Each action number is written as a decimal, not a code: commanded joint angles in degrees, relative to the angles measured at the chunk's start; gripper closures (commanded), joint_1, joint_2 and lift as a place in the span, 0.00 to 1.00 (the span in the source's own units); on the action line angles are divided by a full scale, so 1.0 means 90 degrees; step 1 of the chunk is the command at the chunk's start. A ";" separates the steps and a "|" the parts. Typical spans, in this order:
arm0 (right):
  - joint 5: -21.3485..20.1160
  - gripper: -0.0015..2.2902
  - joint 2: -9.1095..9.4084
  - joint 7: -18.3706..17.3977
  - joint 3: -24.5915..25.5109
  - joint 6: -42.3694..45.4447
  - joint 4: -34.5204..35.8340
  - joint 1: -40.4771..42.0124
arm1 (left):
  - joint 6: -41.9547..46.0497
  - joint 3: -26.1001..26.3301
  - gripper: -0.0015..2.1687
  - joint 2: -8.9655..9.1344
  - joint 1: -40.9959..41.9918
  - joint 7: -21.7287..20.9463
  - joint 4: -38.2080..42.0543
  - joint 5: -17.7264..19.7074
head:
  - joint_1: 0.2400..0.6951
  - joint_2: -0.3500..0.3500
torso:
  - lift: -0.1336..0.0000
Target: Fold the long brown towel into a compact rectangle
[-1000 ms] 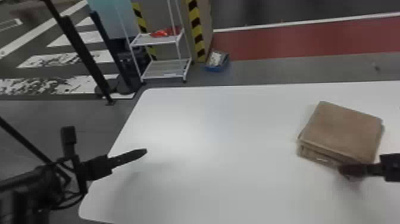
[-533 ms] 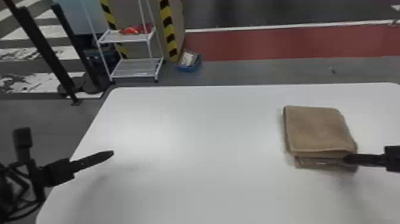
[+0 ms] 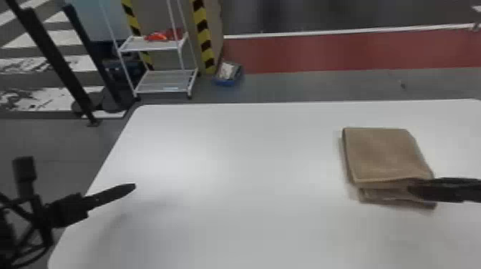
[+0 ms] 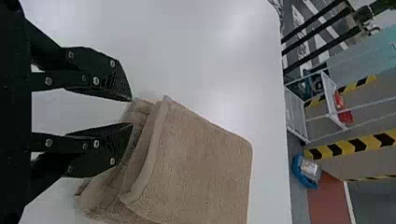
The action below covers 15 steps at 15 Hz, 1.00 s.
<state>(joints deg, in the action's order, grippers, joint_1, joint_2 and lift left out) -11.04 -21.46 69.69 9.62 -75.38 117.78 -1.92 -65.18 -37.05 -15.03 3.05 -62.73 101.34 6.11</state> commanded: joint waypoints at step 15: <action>-0.2865 0.04 -0.1893 0.0381 -0.4341 0.2286 -0.0773 -0.1573 | 0.0117 -0.0434 0.04 0.1686 0.1321 0.0701 0.2607 0.0600 | 1.00 0.67 | 0.07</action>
<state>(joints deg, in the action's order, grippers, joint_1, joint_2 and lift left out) -36.67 -37.81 73.17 -26.41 -55.21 112.50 -13.85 -64.19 -40.81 -0.03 13.55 -56.44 123.23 10.68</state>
